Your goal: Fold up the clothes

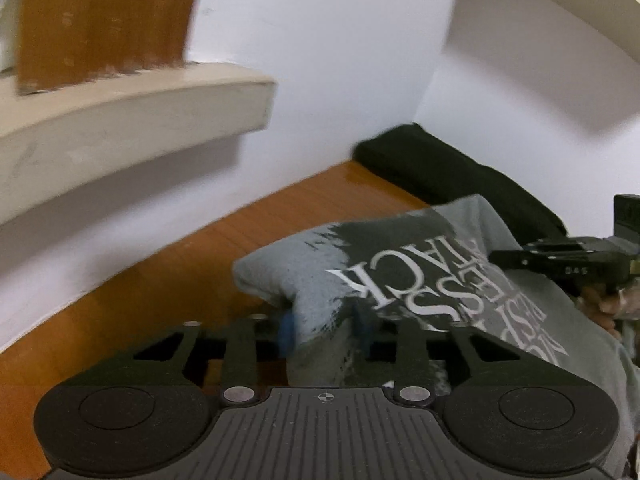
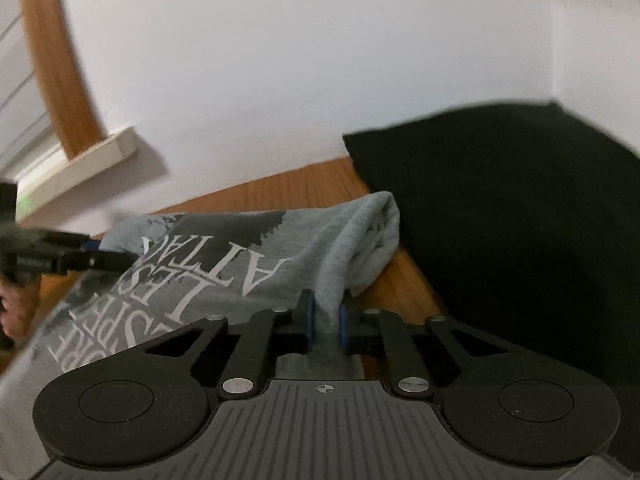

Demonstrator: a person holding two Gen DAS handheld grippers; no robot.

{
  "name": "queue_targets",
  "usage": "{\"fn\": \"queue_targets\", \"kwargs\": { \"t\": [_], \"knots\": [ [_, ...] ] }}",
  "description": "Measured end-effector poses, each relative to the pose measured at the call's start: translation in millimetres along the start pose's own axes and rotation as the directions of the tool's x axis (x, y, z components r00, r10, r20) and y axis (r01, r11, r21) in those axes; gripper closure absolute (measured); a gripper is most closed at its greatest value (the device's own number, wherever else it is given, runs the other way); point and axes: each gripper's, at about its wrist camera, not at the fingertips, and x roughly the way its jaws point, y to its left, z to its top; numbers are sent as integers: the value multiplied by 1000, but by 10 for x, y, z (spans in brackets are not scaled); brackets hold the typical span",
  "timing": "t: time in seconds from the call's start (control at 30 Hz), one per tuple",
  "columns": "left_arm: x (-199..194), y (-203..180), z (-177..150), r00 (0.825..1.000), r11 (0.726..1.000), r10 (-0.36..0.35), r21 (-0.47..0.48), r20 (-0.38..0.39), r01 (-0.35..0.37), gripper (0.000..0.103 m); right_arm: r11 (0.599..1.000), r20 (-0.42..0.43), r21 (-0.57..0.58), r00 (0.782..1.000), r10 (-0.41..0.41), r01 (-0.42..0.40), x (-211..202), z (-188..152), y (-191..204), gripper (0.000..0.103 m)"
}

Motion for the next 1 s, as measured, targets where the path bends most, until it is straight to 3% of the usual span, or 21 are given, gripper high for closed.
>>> {"fn": "queue_targets", "kwargs": {
  "t": [0.07,0.2,0.33,0.5,0.63,0.77,0.83,1.0],
  "knots": [
    [6,-5,-22,1000,1000,-16,7,12,16,86,1000,28,-20,999,-23,24,-36,-32,63,92],
    [-191,-149,-93,991,999,19,43,133,-25,89,998,130,-49,991,-37,43,-236,-47,156,92],
    [-491,-500,-52,967,991,33,119,251,-65,89,993,272,-89,961,-55,82,-586,-85,281,93],
    [-892,-1073,194,925,975,-12,208,380,-72,90,981,453,-136,889,-65,141,-1161,-71,356,93],
    [-1180,-1593,405,862,958,-48,266,505,-103,90,973,575,-155,816,-53,172,-1636,115,258,93],
    [-1238,-2044,627,820,945,-82,305,567,-116,90,962,671,-165,739,-50,216,-2058,337,109,93],
    [-1149,-2261,733,812,939,-97,323,576,-117,90,956,706,-162,706,-62,246,-2225,464,-3,93],
    [-916,-2729,931,786,935,-145,342,601,-89,90,943,747,-125,654,-116,310,-2496,752,-446,93]
  ]
}}
